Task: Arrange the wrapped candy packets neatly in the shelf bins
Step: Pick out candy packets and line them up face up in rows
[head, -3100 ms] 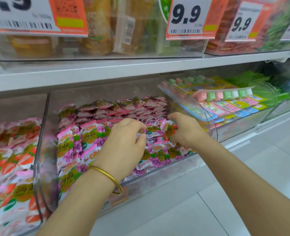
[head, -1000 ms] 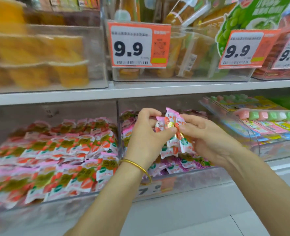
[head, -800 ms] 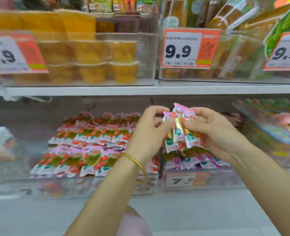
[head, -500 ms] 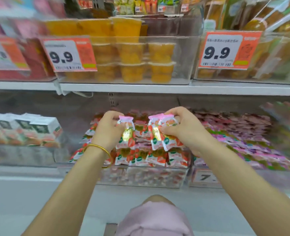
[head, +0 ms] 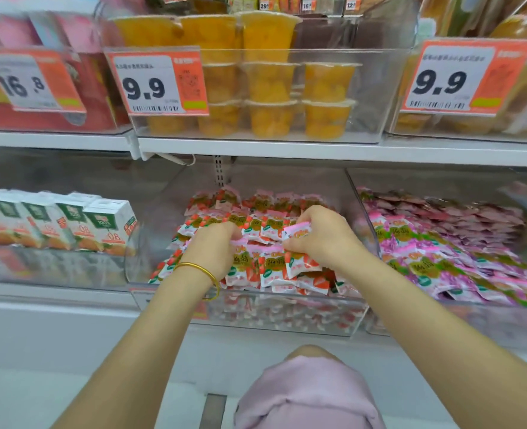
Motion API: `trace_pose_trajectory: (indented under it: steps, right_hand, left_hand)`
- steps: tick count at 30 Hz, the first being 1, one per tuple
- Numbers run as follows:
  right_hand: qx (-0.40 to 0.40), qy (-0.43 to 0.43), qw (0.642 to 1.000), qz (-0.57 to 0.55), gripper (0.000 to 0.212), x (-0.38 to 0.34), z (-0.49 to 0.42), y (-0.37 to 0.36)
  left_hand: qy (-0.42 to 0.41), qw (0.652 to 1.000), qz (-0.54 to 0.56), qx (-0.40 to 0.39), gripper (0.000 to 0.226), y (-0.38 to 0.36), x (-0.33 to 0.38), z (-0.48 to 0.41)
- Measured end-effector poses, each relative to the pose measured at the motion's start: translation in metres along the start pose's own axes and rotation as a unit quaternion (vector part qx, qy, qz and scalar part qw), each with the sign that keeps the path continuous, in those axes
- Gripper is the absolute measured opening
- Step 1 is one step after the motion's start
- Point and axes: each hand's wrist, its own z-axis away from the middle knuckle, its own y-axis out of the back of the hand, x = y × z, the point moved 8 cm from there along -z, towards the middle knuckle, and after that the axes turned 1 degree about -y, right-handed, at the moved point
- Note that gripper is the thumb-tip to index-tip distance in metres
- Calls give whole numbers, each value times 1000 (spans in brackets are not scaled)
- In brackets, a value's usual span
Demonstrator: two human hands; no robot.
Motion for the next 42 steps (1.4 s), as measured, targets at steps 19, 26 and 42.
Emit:
trace_pose_trajectory:
  steps: [19, 26, 42]
  right_hand:
    - [199, 175, 956, 125, 10, 31, 61, 66]
    - [222, 154, 951, 149, 37, 84, 91, 67]
    - [266, 107, 933, 216, 27, 149, 114, 78]
  left_hand:
    - [-212, 974, 33, 80, 47, 3, 59, 46]
    - [-249, 962, 46, 98, 33, -16, 67, 79]
    - [-194, 963, 45, 180, 28, -23, 55, 91]
